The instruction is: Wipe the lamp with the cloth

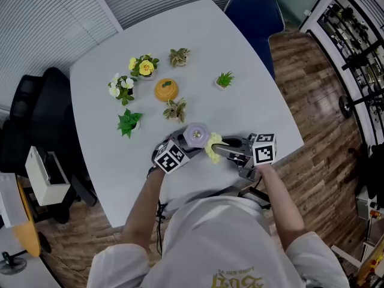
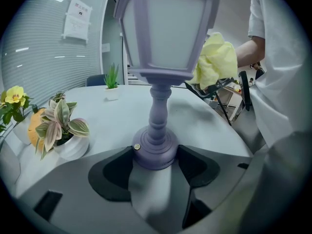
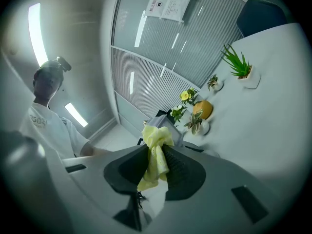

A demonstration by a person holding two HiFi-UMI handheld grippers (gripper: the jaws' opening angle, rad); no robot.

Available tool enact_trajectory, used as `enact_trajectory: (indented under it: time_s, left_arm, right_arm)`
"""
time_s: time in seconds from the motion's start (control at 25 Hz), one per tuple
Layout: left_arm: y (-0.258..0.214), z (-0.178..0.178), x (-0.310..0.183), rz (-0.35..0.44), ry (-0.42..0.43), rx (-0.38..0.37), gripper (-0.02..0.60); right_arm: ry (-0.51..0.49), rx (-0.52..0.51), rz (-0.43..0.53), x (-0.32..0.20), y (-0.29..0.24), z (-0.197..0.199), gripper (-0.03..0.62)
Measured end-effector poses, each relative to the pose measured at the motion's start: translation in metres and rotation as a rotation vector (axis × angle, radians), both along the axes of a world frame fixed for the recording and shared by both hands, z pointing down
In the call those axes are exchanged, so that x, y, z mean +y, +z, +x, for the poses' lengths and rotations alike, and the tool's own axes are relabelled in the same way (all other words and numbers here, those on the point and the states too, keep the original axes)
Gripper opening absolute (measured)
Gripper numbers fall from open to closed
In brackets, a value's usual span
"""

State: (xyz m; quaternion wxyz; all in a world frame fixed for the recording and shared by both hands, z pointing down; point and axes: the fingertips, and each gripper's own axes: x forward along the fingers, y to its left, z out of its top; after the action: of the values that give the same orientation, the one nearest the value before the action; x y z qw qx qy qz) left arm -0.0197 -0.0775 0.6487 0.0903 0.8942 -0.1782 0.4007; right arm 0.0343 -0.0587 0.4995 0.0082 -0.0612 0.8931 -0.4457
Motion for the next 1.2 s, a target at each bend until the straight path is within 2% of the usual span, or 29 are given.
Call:
enact_trajectory:
  time_s: [0.32,0.76,1.2]
  left_arm:
    - [0.000,0.001,-0.001,0.003,-0.006,0.000,0.299]
    - [0.000,0.000,0.000,0.007,-0.002,0.005,0.299]
    - [0.000,0.000,-0.001,0.003,-0.004,0.004,0.299]
  right_arm:
    - [-0.057,0.012,0.014,0.012,0.002,-0.013,0.098]
    - [-0.057,0.051,0.027,0.009,0.010,-0.017,0.098]
    - [-0.049,0.151,0.014,0.001,0.031,-0.019,0.098]
